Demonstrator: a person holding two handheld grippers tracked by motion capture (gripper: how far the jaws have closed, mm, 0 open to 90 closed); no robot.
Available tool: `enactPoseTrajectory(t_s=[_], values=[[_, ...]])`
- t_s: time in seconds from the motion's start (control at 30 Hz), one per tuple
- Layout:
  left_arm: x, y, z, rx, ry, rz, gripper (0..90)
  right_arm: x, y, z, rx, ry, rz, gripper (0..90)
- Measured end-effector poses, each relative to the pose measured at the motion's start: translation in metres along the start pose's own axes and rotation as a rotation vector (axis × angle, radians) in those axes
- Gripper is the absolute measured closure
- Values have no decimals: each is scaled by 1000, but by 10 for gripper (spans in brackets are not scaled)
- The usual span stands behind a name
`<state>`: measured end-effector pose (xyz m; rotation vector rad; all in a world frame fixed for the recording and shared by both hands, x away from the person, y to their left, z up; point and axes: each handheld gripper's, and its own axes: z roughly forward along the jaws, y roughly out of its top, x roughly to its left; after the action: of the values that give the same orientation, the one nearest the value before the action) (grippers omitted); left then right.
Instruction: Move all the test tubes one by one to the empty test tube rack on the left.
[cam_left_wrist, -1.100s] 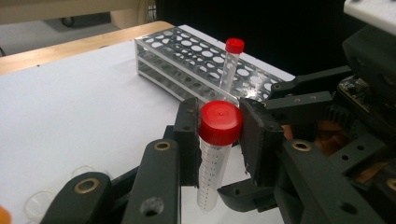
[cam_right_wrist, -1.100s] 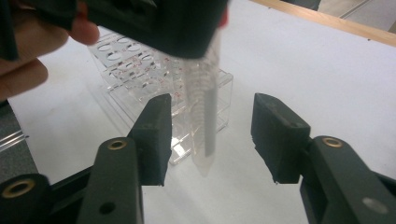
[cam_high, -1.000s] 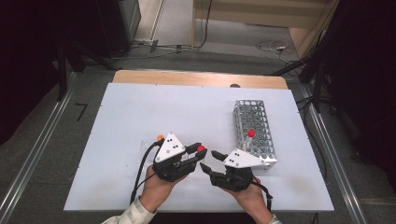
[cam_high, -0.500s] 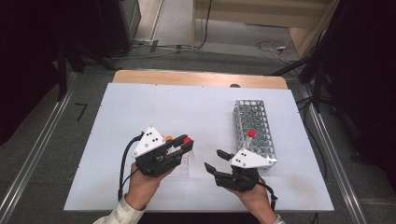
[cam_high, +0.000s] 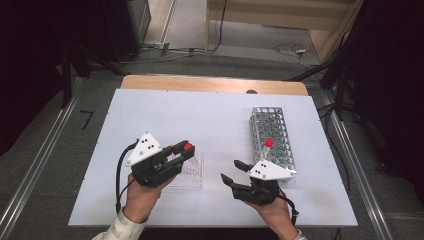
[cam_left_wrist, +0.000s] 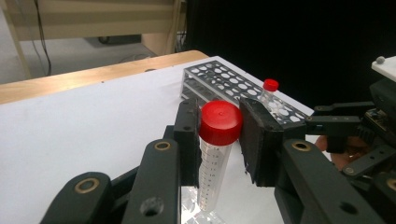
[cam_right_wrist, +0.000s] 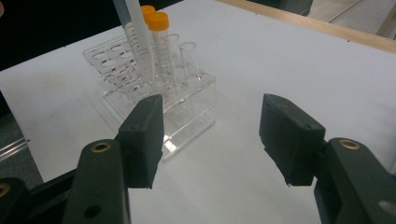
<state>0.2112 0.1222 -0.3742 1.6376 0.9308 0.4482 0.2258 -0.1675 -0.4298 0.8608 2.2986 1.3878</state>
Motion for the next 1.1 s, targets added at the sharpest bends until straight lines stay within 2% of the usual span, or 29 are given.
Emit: enactPoseTrajectory(t_s=[0.47,0.87,1.1], values=[[11,0,-8,3,34,-9,702,0,0,-1,-2,-2,4,385],[27,1,-19,-15,84,-39,702,-1,0,-2,-11,-6,5,387],[32,2,-24,-21,97,-48,702,-2,0,-3,-9,-5,5,387]])
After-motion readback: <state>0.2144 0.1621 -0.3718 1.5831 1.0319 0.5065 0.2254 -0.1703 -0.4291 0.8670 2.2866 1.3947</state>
